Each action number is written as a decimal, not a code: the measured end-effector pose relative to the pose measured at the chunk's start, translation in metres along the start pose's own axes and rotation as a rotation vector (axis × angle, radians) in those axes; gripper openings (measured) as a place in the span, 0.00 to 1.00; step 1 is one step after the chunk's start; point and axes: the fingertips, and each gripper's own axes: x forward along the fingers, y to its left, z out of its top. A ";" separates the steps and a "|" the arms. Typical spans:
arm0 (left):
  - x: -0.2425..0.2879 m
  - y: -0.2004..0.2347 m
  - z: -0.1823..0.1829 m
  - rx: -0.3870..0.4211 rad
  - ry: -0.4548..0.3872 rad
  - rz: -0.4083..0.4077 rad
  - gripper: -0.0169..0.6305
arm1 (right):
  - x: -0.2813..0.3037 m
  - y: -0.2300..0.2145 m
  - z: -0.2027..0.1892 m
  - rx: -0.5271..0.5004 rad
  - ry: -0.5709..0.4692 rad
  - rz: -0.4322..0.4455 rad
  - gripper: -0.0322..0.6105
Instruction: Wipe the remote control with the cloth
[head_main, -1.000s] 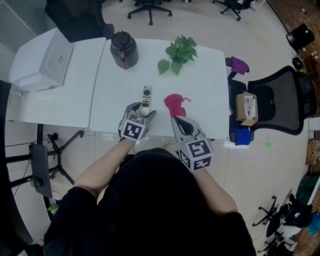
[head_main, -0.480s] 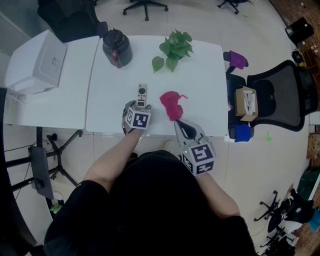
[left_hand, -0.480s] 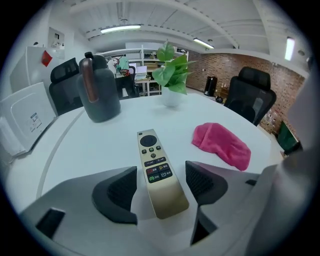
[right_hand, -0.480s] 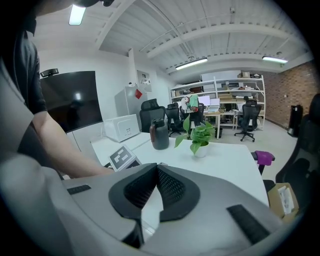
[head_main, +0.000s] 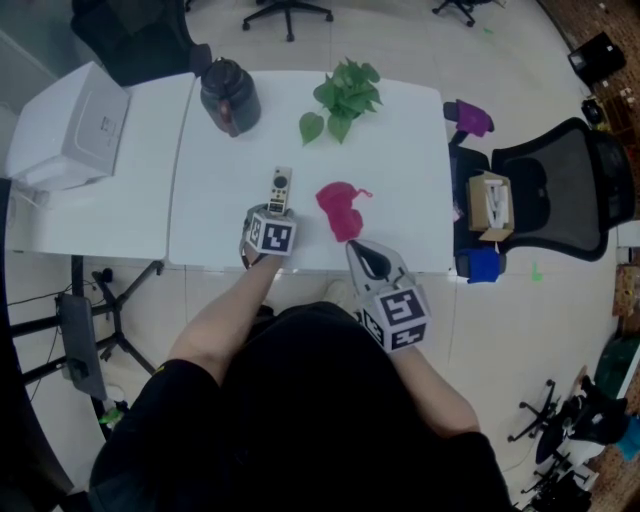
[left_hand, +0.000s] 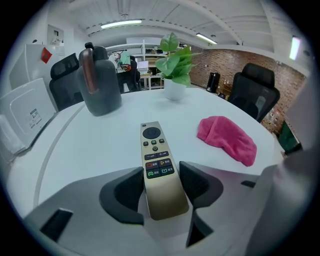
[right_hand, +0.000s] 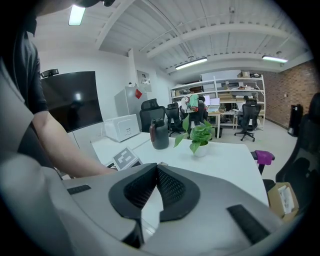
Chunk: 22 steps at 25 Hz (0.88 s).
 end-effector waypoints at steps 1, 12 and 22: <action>-0.001 0.000 0.000 0.006 0.006 -0.008 0.38 | 0.000 0.001 0.000 -0.001 -0.002 0.000 0.06; -0.058 0.018 0.005 0.095 -0.123 -0.096 0.36 | 0.019 -0.021 -0.002 0.019 -0.003 -0.049 0.06; -0.158 0.018 0.033 0.202 -0.333 -0.135 0.36 | 0.085 -0.060 -0.041 -0.017 0.136 -0.130 0.27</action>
